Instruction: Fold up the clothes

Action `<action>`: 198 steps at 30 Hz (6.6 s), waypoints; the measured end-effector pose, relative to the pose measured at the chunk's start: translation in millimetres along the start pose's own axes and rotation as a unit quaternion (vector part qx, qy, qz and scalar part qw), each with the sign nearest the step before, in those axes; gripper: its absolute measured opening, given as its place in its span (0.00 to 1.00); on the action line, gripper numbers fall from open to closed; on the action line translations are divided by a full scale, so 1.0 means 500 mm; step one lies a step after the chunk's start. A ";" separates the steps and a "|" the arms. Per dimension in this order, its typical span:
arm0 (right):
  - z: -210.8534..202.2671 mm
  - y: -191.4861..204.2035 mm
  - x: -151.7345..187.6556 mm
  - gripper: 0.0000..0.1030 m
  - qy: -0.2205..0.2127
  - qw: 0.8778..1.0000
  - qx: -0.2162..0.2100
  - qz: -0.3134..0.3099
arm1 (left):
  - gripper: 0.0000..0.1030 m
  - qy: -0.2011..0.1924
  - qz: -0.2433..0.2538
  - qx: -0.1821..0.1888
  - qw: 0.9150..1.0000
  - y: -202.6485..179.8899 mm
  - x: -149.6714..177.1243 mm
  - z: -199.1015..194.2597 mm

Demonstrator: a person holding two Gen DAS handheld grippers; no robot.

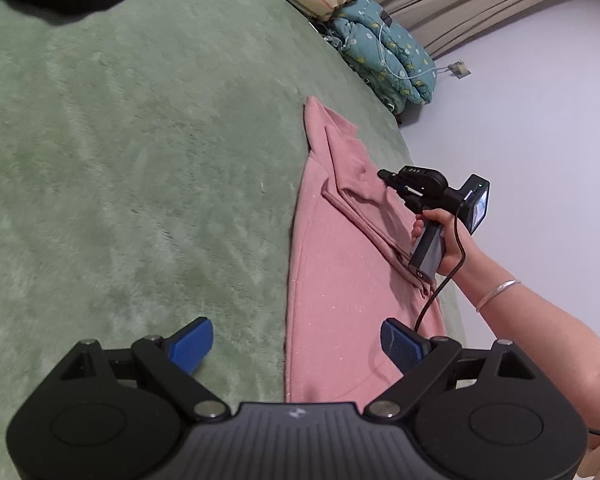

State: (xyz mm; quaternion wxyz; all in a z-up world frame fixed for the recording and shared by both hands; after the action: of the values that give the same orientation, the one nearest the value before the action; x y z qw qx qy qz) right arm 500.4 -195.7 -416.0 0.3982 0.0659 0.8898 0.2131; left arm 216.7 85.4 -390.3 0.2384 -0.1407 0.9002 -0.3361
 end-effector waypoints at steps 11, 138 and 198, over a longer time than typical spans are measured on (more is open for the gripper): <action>-0.239 -0.064 0.032 0.35 -0.020 0.999 -0.014 -0.025 | 0.88 0.004 0.078 -0.015 0.997 -0.092 -0.019 0.055; -0.437 -0.350 0.241 0.00 0.043 0.951 0.198 -0.234 | 0.32 -0.093 0.284 -0.307 0.903 -0.110 -0.106 0.259; -0.740 -0.434 0.578 0.36 -0.003 0.871 -0.176 0.459 | 0.05 0.068 -0.091 0.042 0.993 -0.023 0.243 0.088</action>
State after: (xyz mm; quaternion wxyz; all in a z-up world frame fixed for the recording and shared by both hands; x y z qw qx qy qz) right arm 44.2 -429.2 -487.4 0.2631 0.3962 0.7062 0.5244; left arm 137.9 2.9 -452.5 0.1506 -0.1885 0.8831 -0.4025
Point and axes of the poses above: each gripper's, at about its wrist camera, not at the fingertips, and z roughly the way its jaws point, y to its left, x to its underside, the point moved 6 cm from there along z, roughly the way its jaws point, and after that the axes turned 6 degrees about -x, right-handed, at the moved point
